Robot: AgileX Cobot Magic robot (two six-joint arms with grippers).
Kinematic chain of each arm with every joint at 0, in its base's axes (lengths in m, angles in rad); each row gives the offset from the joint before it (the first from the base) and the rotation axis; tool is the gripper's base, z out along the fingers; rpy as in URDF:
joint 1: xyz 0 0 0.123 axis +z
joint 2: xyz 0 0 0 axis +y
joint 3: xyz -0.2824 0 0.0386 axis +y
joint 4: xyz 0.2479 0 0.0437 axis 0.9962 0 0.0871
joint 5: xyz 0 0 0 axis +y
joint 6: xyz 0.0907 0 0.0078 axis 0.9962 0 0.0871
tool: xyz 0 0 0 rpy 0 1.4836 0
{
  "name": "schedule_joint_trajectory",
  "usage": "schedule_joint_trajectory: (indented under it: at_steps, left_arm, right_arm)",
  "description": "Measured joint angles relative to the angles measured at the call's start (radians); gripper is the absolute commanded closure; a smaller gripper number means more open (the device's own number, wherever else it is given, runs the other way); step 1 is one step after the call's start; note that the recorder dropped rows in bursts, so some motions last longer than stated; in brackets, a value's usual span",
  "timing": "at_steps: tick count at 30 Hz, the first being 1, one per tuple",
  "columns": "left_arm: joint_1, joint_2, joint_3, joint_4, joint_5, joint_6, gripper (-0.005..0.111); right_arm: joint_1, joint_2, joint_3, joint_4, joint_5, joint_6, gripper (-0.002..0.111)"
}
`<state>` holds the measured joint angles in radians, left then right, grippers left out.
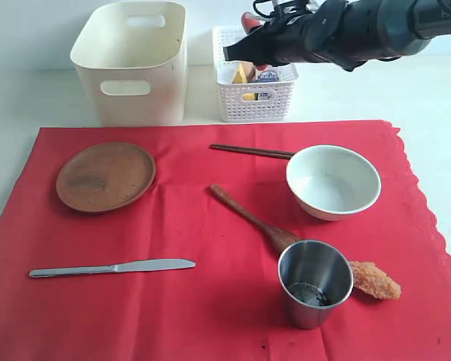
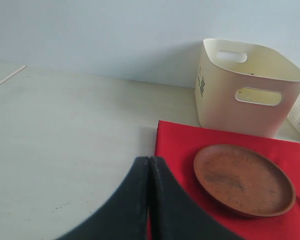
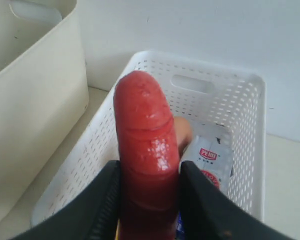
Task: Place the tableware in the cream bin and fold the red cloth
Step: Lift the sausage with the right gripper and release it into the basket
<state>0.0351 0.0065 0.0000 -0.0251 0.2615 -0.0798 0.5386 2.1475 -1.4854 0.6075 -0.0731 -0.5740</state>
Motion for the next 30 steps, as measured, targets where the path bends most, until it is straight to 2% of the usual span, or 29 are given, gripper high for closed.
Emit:
schedule_joint_trajectory:
  at_steps: [18,30]
  left_arm:
    - [0.000,0.000,0.000,0.000,0.000,0.000,0.105]
    - [0.000,0.000,0.000,0.000,0.000,0.000,0.105]
  right_arm:
    - [0.000,0.031,-0.004,0.000,-0.049,0.002,0.108]
    - [0.000,0.081,-0.004,-0.004,-0.170,0.002,0.108]
